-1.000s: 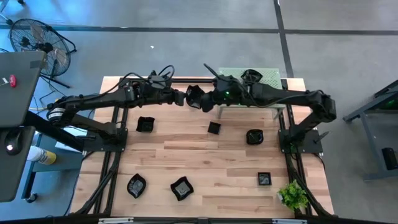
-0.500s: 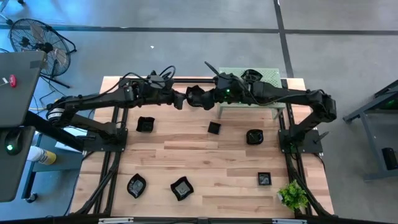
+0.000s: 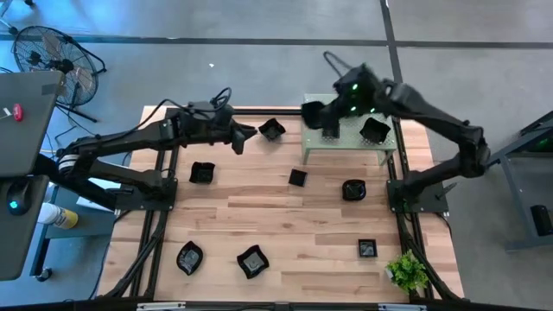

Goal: Pick & Place Mini shaped plates
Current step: Stack the black leaf-shaped plate on top of the black leaf-shaped plate on the shelf

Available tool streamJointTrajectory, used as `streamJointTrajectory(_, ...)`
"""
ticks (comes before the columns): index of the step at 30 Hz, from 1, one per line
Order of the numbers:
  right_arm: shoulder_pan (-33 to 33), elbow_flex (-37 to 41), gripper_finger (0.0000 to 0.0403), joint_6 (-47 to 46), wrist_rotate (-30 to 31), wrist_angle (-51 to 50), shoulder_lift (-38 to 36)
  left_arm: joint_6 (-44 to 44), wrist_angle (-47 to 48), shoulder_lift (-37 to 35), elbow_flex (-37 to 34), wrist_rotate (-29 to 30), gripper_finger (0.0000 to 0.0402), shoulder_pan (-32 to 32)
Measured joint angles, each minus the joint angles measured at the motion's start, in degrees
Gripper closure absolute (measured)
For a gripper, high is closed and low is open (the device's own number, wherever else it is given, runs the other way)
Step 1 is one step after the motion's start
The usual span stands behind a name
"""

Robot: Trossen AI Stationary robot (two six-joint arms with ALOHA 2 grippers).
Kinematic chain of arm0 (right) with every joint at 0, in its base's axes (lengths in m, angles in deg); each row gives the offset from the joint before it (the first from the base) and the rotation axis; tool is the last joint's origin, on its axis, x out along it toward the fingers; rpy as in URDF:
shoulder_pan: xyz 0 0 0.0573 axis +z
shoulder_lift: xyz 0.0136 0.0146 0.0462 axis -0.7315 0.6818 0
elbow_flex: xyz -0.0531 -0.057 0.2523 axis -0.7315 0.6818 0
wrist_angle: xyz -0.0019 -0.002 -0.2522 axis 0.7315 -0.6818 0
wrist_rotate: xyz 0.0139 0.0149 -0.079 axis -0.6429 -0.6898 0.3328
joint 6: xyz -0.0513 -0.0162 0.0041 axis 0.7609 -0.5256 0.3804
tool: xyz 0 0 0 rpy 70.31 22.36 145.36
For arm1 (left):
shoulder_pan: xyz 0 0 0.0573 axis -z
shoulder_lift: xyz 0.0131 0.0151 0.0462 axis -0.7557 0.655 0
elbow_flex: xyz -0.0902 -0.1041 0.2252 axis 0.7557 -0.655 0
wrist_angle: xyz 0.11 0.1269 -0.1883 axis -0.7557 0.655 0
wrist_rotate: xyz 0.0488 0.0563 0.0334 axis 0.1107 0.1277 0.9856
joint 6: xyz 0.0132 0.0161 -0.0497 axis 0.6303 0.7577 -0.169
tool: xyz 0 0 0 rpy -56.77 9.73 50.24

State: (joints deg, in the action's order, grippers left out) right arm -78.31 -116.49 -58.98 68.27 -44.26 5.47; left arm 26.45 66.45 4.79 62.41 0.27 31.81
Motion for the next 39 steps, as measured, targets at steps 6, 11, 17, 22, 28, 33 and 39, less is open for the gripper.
streamJointTrajectory(6,-12.7,-7.8,0.0402,23.1,-2.6,-11.7,3.1,2.8,-0.9,-0.2,0.0,-4.8,0.0393,0.0)
streamJointTrajectory(11,-20.2,-14.5,0.0402,42.9,-2.7,-17.7,9.3,3.3,-0.8,-0.2,0.0,-4.9,0.039,0.0)
streamJointTrajectory(17,-25.0,-17.0,0.0403,59.6,-2.7,-20.3,15.0,3.4,-0.6,-0.2,0.0,-4.9,0.0397,0.0)
streamJointTrajectory(22,-27.1,-17.0,0.0403,63.2,-5.3,-20.3,17.8,3.4,0.3,-0.2,0.0,-4.9,0.04,0.0)
streamJointTrajectory(28,-27.7,-17.0,0.0403,63.4,-9.1,-20.7,18.8,3.3,2.3,-0.2,0.0,-4.9,0.0401,0.0)
streamJointTrajectory(33,-27.7,-16.0,0.0403,63.2,-9.2,-21.0,18.9,3.3,2.7,-0.2,0.0,-4.9,0.0401,0.0)
streamJointTrajectory(39,-27.7,-14.5,0.04,63.2,-7.1,-21.3,18.9,3.3,2.7,-0.2,0.0,-4.9,0.0401,0.0)
